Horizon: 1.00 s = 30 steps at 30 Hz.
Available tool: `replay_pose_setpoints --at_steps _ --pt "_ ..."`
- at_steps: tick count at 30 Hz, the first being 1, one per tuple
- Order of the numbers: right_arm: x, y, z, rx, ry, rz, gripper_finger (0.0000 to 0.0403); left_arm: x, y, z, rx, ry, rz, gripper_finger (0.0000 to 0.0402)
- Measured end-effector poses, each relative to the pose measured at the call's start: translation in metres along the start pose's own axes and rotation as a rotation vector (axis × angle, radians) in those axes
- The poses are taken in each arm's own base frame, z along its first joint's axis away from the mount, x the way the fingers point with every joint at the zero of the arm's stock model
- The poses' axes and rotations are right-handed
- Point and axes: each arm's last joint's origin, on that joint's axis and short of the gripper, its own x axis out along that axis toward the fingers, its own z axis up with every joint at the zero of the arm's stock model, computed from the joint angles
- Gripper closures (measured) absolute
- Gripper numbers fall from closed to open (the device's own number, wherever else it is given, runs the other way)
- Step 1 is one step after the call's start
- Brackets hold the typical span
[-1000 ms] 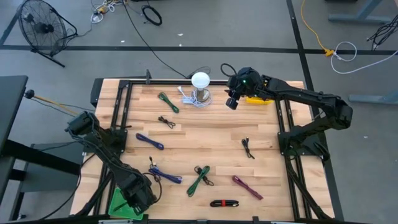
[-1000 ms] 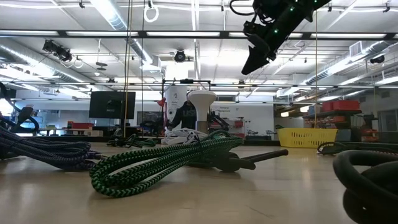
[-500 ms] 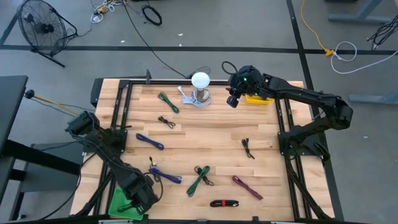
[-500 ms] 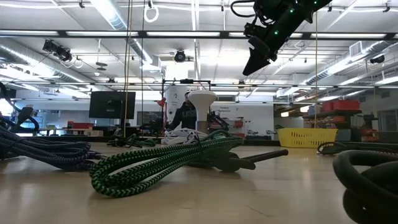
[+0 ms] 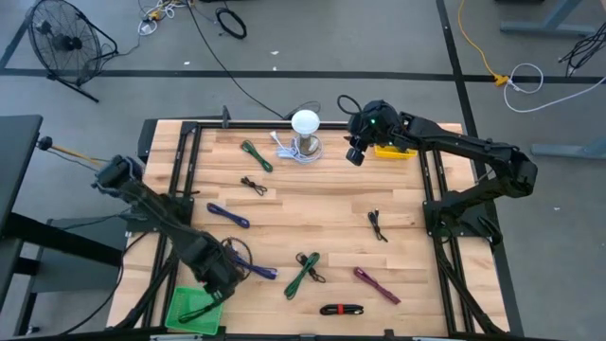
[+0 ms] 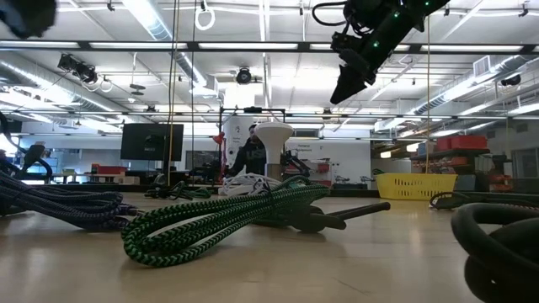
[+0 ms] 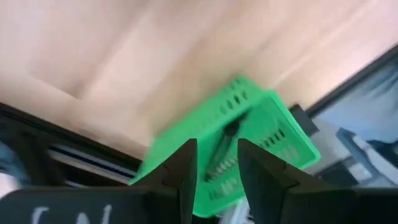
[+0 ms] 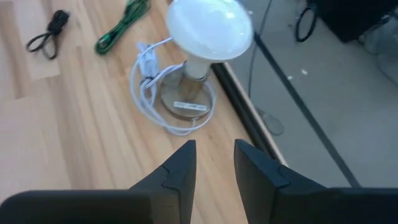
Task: Pick & Place USB Port
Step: Put the green USB cable into the yellow bin
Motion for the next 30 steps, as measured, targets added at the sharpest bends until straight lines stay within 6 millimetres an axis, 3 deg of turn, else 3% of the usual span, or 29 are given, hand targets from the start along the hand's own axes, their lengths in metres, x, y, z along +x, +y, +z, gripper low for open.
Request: replay_pose_setpoints --at_steps 8,17,20,30 --pt "0.001 0.01 -0.004 0.017 0.02 0.129 0.0291 -0.038 0.044 0.037 0.165 -0.278 0.244 0.028" --pt "0.015 0.052 -0.025 -0.016 -0.016 0.482 0.0291 -0.069 0.083 0.097 0.456 -0.527 0.673 0.028" --pt "0.018 0.068 -0.032 -0.028 -0.038 0.568 0.0291 -0.08 0.095 0.118 0.479 -0.595 0.794 0.028" --pt "0.011 0.116 -0.034 -0.125 -0.145 0.735 0.0291 -0.109 0.146 0.186 0.559 -0.691 0.777 0.028"
